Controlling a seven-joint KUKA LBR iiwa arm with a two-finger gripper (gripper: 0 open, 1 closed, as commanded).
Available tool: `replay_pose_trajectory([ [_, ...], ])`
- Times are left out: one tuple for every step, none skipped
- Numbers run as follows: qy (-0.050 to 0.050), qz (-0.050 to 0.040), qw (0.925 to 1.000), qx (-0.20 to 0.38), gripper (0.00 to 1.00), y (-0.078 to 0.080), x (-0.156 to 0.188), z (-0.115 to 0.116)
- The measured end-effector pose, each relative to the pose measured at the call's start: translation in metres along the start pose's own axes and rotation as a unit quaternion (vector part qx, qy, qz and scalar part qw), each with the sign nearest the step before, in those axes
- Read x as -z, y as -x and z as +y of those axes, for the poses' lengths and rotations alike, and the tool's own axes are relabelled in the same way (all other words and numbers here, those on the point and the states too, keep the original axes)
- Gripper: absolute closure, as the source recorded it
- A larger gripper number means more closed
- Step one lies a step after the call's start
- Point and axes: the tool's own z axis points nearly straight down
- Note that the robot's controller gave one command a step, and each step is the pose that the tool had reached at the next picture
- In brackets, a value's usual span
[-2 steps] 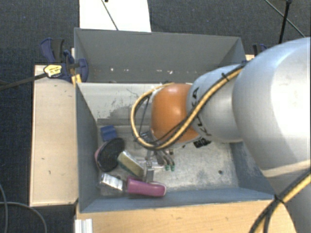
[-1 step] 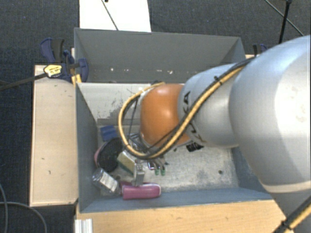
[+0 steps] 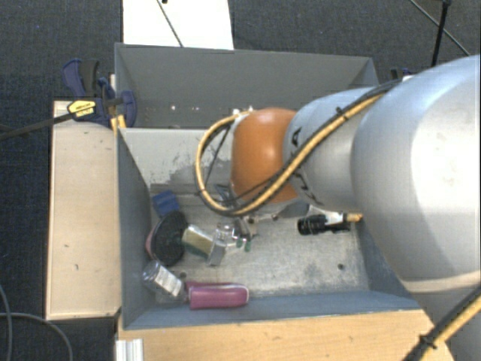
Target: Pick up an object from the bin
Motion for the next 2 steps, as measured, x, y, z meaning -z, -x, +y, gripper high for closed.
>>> replay_pose_trajectory([
  [-0.001,0.002,0.9937,-0.112,0.0,-0.032,-0.036,0.002],
  [0.0,-0.0004,0.9557,-0.294,0.0,0.035,-0.035,0.012],
])
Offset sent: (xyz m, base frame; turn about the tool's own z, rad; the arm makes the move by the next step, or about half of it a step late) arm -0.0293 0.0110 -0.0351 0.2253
